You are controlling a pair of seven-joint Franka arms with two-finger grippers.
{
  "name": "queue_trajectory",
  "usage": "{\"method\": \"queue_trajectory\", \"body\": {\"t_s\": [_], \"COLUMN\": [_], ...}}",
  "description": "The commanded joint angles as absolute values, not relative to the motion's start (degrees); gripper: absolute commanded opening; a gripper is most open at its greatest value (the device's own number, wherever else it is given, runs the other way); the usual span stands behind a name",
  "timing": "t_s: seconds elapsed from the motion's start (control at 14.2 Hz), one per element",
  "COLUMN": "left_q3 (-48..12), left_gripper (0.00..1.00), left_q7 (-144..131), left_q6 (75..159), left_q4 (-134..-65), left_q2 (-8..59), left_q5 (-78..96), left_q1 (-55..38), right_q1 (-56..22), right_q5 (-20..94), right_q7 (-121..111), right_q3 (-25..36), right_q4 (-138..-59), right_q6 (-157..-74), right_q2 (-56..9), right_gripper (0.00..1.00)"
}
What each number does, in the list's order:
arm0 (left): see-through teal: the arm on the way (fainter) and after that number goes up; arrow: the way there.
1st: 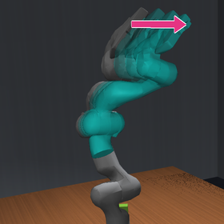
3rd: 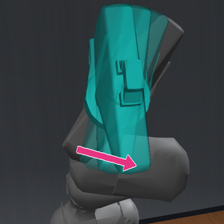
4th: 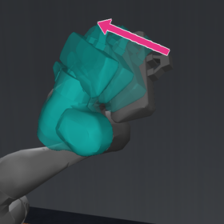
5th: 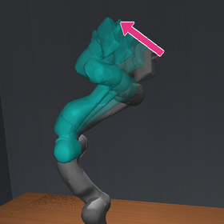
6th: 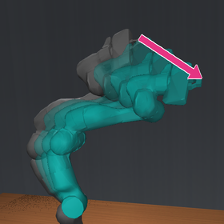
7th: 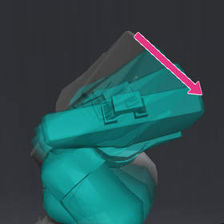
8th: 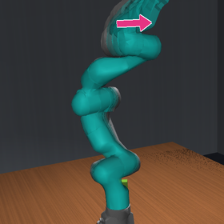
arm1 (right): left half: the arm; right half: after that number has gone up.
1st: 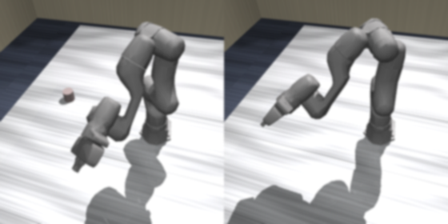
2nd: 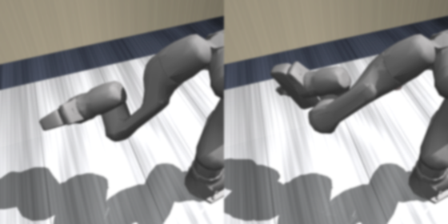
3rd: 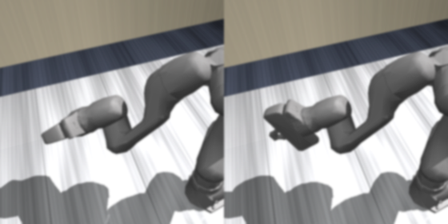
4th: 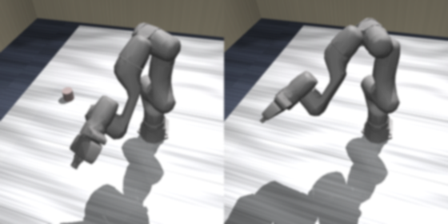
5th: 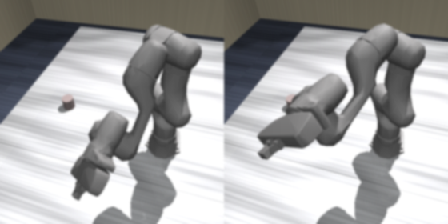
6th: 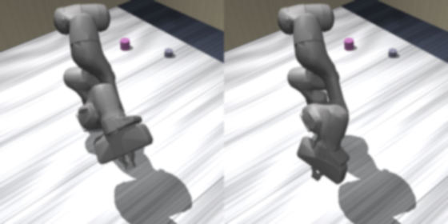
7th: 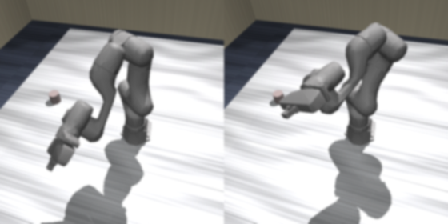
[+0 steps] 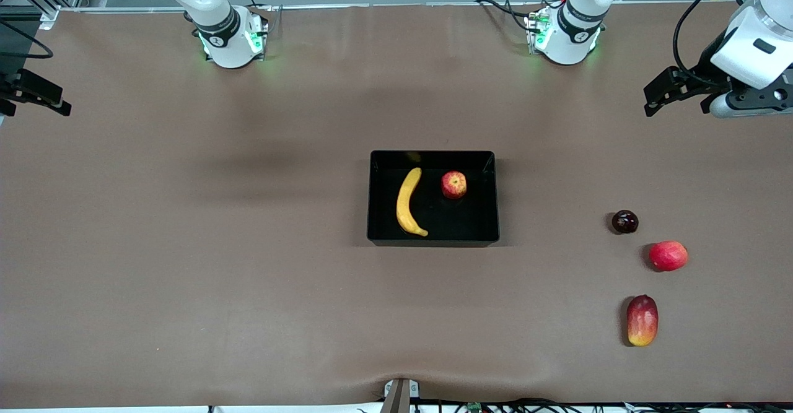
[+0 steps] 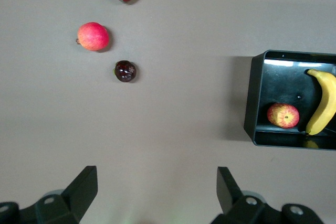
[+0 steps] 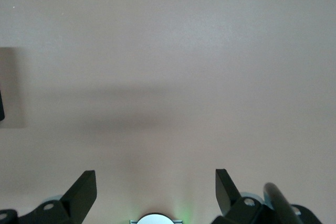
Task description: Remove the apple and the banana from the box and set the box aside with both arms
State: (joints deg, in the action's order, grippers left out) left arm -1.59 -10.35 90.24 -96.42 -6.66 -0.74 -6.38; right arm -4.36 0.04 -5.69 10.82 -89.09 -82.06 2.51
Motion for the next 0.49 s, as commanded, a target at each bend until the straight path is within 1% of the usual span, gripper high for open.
{"method": "queue_trajectory", "body": {"t_s": [0.0,0.42], "left_q3": [-1.67,-1.58], "left_gripper": [1.00,1.00], "left_q7": [-9.85,-10.20], "left_q6": [89.30,89.30], "left_q4": [-95.27,-95.27], "left_q2": [-6.24,-5.98], "left_q5": [-0.09,-0.09], "left_q1": [-6.24,-6.42], "right_q1": [-3.34,-3.25], "right_q5": [-0.62,-0.62], "right_q7": [-5.36,-5.36], "right_q3": [10.11,10.11], "right_q4": [-88.95,-88.95], "right_q6": [-81.65,-81.56], "right_q2": [3.25,3.25], "right_gripper": [1.00,1.00]}}
